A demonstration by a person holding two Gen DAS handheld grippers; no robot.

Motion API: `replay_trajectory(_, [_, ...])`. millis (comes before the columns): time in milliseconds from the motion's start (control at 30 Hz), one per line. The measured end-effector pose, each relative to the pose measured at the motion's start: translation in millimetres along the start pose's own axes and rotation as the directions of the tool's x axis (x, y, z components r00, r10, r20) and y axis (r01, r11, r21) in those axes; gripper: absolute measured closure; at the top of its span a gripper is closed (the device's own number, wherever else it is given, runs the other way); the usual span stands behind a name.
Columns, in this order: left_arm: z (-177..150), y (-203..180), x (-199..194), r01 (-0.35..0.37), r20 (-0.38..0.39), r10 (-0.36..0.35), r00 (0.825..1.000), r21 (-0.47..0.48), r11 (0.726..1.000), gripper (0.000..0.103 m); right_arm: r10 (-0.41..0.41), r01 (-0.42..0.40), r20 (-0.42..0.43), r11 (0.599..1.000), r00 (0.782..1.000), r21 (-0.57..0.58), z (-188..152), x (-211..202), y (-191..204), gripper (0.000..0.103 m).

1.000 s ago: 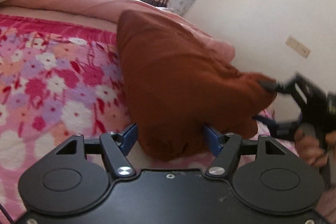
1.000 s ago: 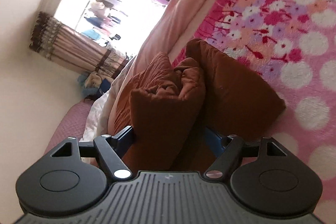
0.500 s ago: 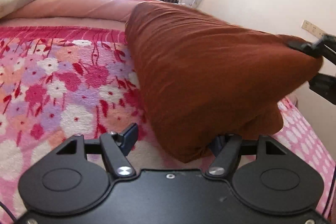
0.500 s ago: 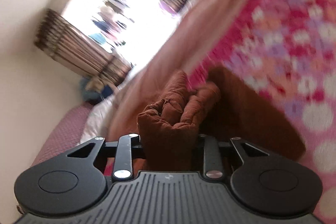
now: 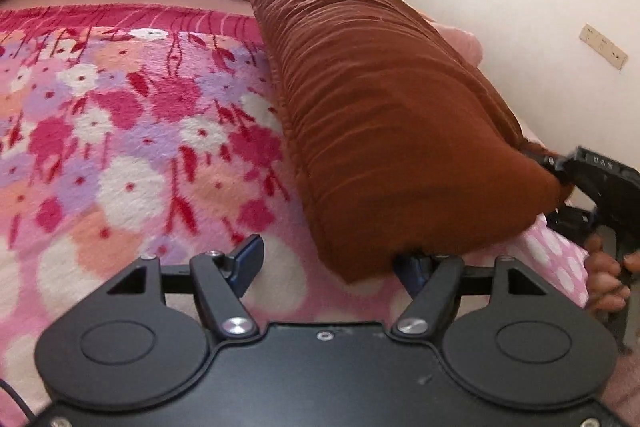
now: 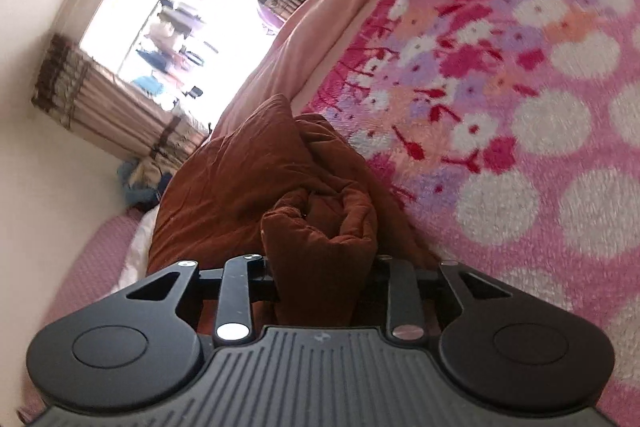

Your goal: Fold large clothes

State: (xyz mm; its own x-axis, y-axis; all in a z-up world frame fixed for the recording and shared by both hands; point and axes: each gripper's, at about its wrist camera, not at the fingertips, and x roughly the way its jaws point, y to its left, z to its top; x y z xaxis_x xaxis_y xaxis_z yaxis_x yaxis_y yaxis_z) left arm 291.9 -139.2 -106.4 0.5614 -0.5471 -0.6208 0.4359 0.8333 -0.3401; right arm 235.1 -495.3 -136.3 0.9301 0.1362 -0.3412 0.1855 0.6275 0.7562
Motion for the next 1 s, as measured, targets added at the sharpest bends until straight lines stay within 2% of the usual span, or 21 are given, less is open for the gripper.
replay_trajectory(167, [5.2,5.3,-48.5,-0.02,0.034,0.018,0.999,0.063,0.998,0.033,0.011,-0.011,0.011,0.999,1.0,-0.034,8.5,-21.8,4.3,0.038])
replay_trajectory(267, [25.0,4.7,-68.9,-0.002,0.106,-0.005,0.994,0.061,0.998,0.033,-0.016,0.019,0.034,0.996,0.999,-0.089,16.1,-39.5,12.5,0.034])
replay_trajectory(367, [47.0,-5.2,-67.8,0.022,0.164,-0.033,0.986,0.065,0.998,0.033,-0.043,0.058,0.099,0.986,0.994,-0.155,26.3,-58.7,33.0,0.034])
replay_trajectory(467, [68.0,-21.5,-53.2,0.053,0.186,-0.065,0.98,0.073,0.996,0.033,-0.009,0.043,0.142,0.969,0.99,-0.242,30.0,-72.3,64.4,0.034])
replay_trajectory(533, [79.3,-31.5,-39.6,0.075,0.189,-0.087,0.978,0.072,0.995,0.033,0.02,0.021,0.124,0.946,0.992,-0.325,26.2,-71.9,89.9,0.034])
replay_trajectory(600, [85.5,-40.4,-23.9,0.08,0.17,-0.092,0.981,0.076,0.994,0.033,0.012,0.027,0.097,0.917,0.995,-0.397,18.1,-63.0,108.6,0.039])
replay_trajectory(667, [86.1,-46.6,-5.9,0.079,0.138,-0.089,0.986,0.078,0.994,0.033,-0.029,0.055,0.064,0.892,0.998,-0.448,9.2,-46.3,116.5,0.047])
replay_trajectory(800, [73.6,-55.2,19.3,0.059,0.118,-0.071,0.99,0.102,0.993,0.034,-0.148,0.145,0.034,0.857,0.988,-0.495,-2.6,-13.7,101.1,0.061])
replay_trajectory(833, [71.3,-57.1,24.0,0.05,0.117,-0.063,0.991,0.108,0.993,0.034,-0.169,0.163,0.034,0.851,0.985,-0.499,-5.3,-9.7,93.6,0.068])
replay_trajectory(867, [68.7,-58.9,29.4,0.038,0.113,-0.051,0.992,0.112,0.993,0.034,-0.183,0.176,0.035,0.849,0.983,-0.499,-6.9,-5.8,86.9,0.074])
replay_trajectory(1000, [66.7,-61.4,35.8,0.008,0.116,-0.024,0.993,0.13,0.991,0.035,-0.166,0.157,0.024,0.865,0.986,-0.476,-11.6,-1.7,65.0,0.079])
